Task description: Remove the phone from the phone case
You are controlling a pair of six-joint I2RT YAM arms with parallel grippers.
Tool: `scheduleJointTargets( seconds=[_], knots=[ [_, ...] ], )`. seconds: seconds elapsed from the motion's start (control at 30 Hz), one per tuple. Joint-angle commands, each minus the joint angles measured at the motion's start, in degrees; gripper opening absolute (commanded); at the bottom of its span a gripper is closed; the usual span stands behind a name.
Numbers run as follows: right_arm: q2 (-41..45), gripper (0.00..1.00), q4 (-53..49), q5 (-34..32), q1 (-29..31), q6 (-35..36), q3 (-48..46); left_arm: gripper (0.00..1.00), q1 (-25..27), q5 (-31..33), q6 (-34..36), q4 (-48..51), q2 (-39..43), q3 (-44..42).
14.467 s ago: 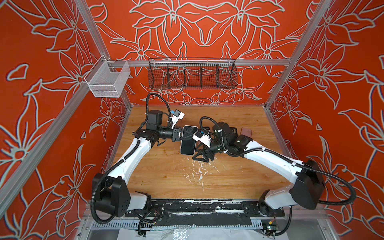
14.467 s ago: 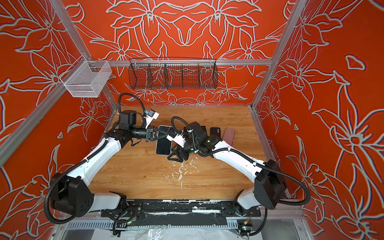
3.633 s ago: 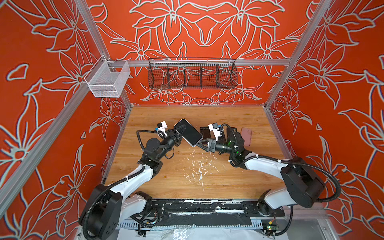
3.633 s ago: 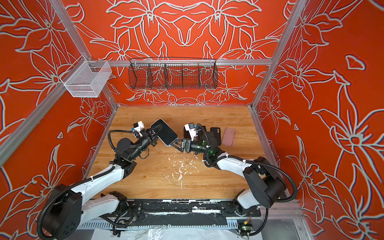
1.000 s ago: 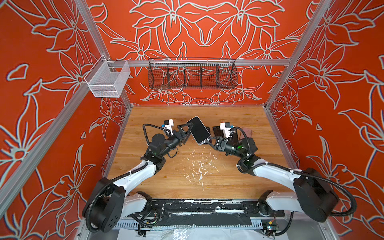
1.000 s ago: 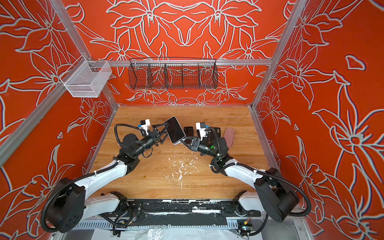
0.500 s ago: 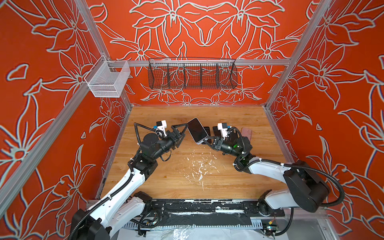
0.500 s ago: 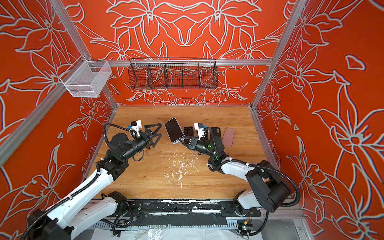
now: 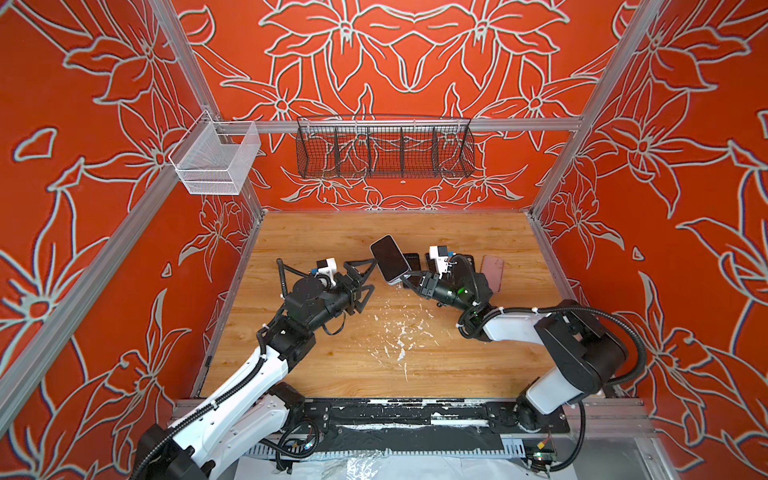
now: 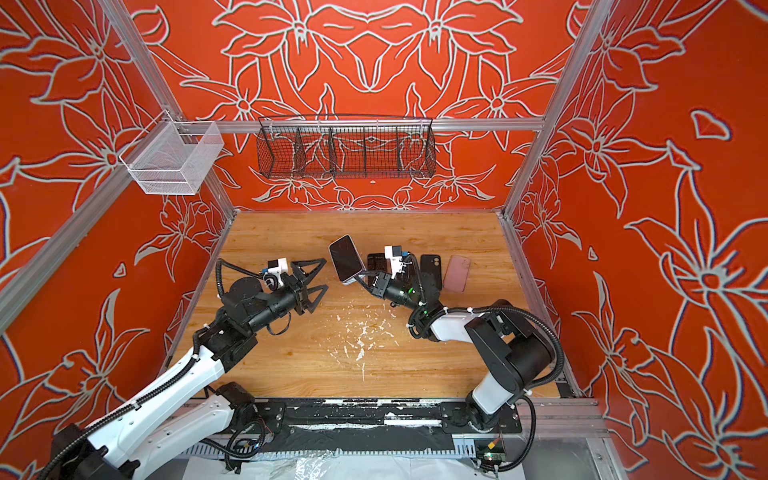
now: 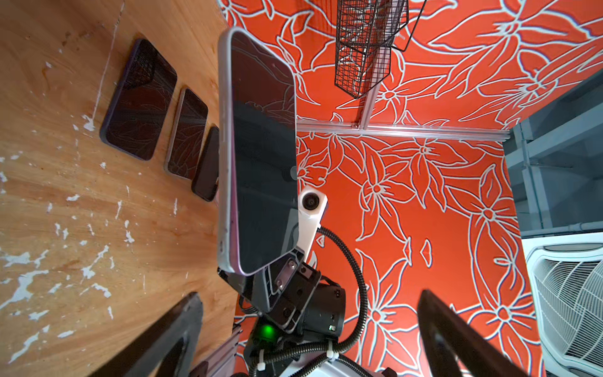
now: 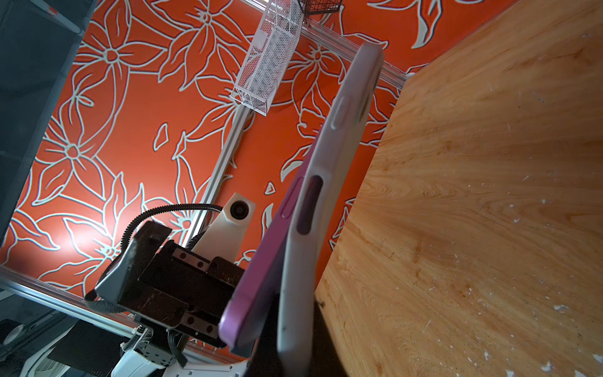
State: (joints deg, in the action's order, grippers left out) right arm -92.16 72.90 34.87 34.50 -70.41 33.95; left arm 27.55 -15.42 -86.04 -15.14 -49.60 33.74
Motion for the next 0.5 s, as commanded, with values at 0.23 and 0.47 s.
scheduleJointTargets(
  seconds=[0.23,0.47],
  knots=[
    [-0.3,0.0,7.8,-0.7,0.6,0.5,2.6,1.0,2.9,1.2,-5.3,-11.9,-6.5,-0.7],
    [-0.8,0.0,7.9,-0.2,0.7,1.2,2.3,1.0,3.2,1.2,-5.6,-13.5,-10.0,0.4]
  ],
)
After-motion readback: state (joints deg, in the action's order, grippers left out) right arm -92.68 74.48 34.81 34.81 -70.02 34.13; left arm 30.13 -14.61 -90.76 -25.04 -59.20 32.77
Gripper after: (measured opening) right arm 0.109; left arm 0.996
